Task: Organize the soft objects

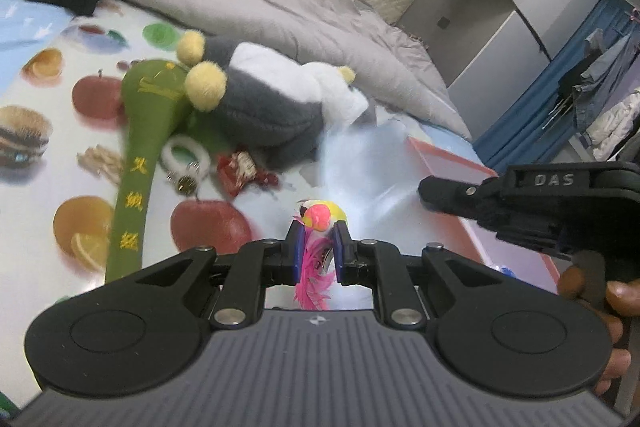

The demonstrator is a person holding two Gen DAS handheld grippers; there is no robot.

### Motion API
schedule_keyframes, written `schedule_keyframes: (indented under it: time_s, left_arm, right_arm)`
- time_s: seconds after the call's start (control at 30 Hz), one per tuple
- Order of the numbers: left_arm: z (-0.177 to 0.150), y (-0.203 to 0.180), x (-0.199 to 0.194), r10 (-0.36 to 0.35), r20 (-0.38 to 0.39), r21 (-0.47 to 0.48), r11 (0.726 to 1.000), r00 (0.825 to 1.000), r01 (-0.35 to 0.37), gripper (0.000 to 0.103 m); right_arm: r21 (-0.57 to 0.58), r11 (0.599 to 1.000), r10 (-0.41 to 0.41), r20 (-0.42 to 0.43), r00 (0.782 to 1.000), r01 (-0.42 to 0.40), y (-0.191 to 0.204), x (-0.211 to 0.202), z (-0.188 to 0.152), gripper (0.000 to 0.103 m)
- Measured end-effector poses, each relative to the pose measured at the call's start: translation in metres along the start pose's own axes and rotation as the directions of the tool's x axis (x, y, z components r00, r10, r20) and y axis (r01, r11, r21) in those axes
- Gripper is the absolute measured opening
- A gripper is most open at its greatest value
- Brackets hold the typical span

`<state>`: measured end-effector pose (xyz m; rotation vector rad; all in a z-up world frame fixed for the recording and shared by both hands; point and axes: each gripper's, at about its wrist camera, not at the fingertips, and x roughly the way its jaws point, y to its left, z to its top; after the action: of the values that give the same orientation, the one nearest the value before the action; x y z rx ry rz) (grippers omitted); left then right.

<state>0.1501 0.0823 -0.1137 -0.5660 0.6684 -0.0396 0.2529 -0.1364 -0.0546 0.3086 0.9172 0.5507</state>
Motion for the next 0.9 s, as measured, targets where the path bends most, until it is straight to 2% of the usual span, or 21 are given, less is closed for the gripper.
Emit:
schedule_keyframes:
  time_s: [0.07,0.2,0.27,0.33,0.43,0.67,0.8,0.9]
  left_arm:
    - [-0.001,0.004,0.000,0.007,-0.001,-0.005,1.000,1.000,-0.007,0.018]
    - [-0.002,0.012,-0.002,0.026,-0.006,-0.003,1.000,1.000,-0.026,0.018]
    - [-0.005,0.015,-0.001,0.038,-0.011,0.000,0.999,0.999,-0.038,0.018]
    - [-0.008,0.019,0.000,0.048,-0.019,-0.002,0.999,0.999,-0.048,0.018]
    - [-0.014,0.023,0.002,0.061,-0.033,0.002,0.998,0.998,-0.061,0.018]
    - [-0.027,0.025,0.011,0.068,-0.065,0.017,0.998,0.996,-0.067,0.018]
    - [-0.032,0.024,0.017,0.068,-0.077,0.016,0.998,0.995,-0.067,0.018]
    - [-0.033,0.023,0.020,0.072,-0.082,0.021,0.997,0.994,-0.071,0.018]
  right_arm:
    - [0.010,1.000,-0.001,-0.037,0.999,0.002,-0.003,0.011,-0.003,0.011]
    - [-0.020,0.999,-0.034,-0.052,0.998,0.033,-0.005,0.017,-0.013,0.013]
    - [-0.032,0.998,-0.056,-0.057,0.997,0.054,-0.008,0.017,-0.021,0.022]
    - [-0.052,0.995,-0.088,-0.060,0.994,0.085,-0.011,0.016,-0.032,0.044]
    - [-0.082,0.988,-0.133,-0.064,0.989,0.128,-0.015,0.012,-0.050,0.045]
    - [-0.151,0.974,-0.179,-0.078,0.981,0.166,-0.019,0.000,-0.091,0.045]
    - [-0.231,0.962,-0.164,-0.054,0.985,0.148,-0.013,0.005,-0.099,0.044]
    - [-0.309,0.936,-0.187,-0.036,0.982,0.167,-0.004,0.016,-0.101,0.043]
